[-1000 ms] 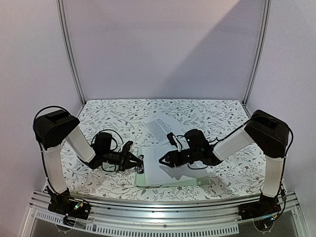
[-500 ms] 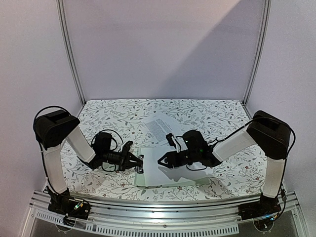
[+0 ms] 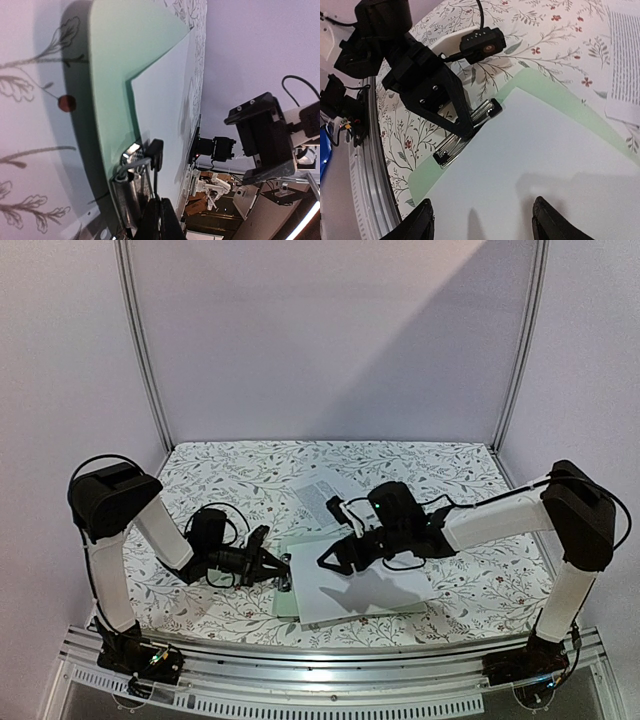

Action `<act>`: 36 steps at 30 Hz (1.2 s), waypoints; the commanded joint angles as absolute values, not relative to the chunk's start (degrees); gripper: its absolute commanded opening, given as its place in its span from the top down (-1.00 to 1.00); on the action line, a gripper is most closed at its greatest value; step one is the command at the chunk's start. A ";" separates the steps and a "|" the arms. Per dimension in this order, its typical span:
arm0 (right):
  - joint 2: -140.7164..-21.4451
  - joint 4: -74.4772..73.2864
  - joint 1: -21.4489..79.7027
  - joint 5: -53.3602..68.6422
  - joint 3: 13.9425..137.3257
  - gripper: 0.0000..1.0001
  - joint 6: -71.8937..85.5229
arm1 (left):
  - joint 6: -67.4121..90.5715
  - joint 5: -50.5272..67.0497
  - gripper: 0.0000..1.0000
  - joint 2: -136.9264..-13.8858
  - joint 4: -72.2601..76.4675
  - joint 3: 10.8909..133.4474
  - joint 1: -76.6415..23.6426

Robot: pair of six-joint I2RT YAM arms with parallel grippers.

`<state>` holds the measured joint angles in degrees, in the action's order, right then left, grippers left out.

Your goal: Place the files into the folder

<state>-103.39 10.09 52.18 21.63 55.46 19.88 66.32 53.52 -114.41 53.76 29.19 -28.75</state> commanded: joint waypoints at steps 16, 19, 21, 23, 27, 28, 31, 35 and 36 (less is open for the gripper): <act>-109.49 -6.90 57.79 7.97 64.44 -0.25 -36.20 | 66.36 53.86 1.00 -116.81 50.52 28.55 -28.56; -111.76 -5.54 59.25 8.51 65.59 -0.27 -37.44 | 66.35 53.86 1.00 -116.81 50.54 28.52 -28.59; -113.82 -5.24 59.81 8.19 66.69 -0.27 -37.83 | 66.40 53.92 1.00 -116.81 50.60 28.40 -28.65; -115.66 -4.63 60.13 8.09 67.15 -0.27 -38.08 | 66.36 53.94 1.00 -116.76 50.66 28.23 -28.65; -116.95 -4.00 60.20 9.42 66.95 -0.27 -37.75 | 66.42 54.15 1.00 -116.82 50.75 28.20 -28.66; -117.13 -4.08 60.09 9.85 66.96 -0.27 -37.52 | 66.44 54.15 1.00 -116.75 50.78 28.22 -28.68; -118.08 -5.86 59.39 12.11 67.73 -0.27 -36.28 | 66.45 54.27 1.00 -116.80 50.87 28.34 -28.66; -120.16 -9.40 58.11 13.86 70.43 -0.25 -33.70 | 66.45 54.25 1.00 -116.80 50.90 28.20 -28.65; -120.71 -9.83 58.09 13.59 71.17 -0.25 -33.50 | 66.45 54.23 1.00 -116.74 50.98 28.20 -28.65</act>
<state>-116.14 -3.73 58.92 12.93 69.41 -35.31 66.22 53.60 -114.45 53.76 29.19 -28.75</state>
